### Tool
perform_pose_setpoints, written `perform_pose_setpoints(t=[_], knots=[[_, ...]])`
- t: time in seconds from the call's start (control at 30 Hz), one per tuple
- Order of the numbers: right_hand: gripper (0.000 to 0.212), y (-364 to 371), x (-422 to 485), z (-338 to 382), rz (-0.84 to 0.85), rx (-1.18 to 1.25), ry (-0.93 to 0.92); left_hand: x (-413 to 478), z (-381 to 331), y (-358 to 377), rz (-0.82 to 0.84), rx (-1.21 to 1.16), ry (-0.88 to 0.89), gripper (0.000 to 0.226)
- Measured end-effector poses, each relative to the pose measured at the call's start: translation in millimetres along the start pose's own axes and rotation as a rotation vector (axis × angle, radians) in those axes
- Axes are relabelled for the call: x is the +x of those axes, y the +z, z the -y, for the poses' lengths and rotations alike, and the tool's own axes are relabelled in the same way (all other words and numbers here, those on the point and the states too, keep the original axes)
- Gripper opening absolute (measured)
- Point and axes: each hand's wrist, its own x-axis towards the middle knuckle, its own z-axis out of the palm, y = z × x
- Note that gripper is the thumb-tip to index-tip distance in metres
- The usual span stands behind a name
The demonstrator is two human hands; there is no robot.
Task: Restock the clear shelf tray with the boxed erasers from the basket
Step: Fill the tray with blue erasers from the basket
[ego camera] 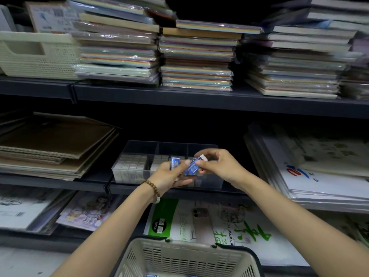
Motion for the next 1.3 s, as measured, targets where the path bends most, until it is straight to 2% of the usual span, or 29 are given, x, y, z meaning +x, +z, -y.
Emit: perform_pose_setpoints(t=[0.1,0.17,0.33,0.4,0.47,0.53,0.6,0.77,0.93,1.1,1.2,1.3], knots=[[0.033,-1,2,-5,-0.101,-0.003,0.017,5,3,4,0.070,0.056,0.021,0.031],[0.034,-6,4,-8,-0.100,0.026,0.058,10,5,5,0.103,0.032,0.029,0.026],[0.025,-23,8,-12,0.016,0.117,0.143,24,3,7,0.135,0.073,0.025,0.024],[0.017,-30,12,-10,0.010,0.128,0.125,28,2,10,0.111,0.043,0.017,0.036],[0.011,-40,19,-7,-0.052,0.137,0.087,31,0,12,0.049,-0.079,0.033,0.033],[0.017,-53,26,-4,-0.138,0.079,0.046,33,-1,9,-0.025,-0.208,0.085,0.017],[0.020,-64,32,-4,-0.153,-0.053,0.029,33,-1,1,-0.090,-0.179,0.160,0.020],[0.017,-56,43,-20,0.029,-0.275,0.132,35,5,-14,-0.169,-0.104,0.202,0.018],[0.022,-46,52,-25,0.036,-0.288,0.113,35,9,-17,-0.182,-0.096,0.170,0.028],[0.019,-54,54,-21,0.106,-0.440,0.126,36,10,-17,-0.200,-0.101,0.168,0.020],[0.030,-52,52,-28,0.112,-0.587,0.125,37,11,-16,-0.190,-0.093,0.169,0.019],[0.036,-44,49,-35,0.109,-0.595,0.107,37,13,-14,-0.188,-0.030,0.187,0.016]])
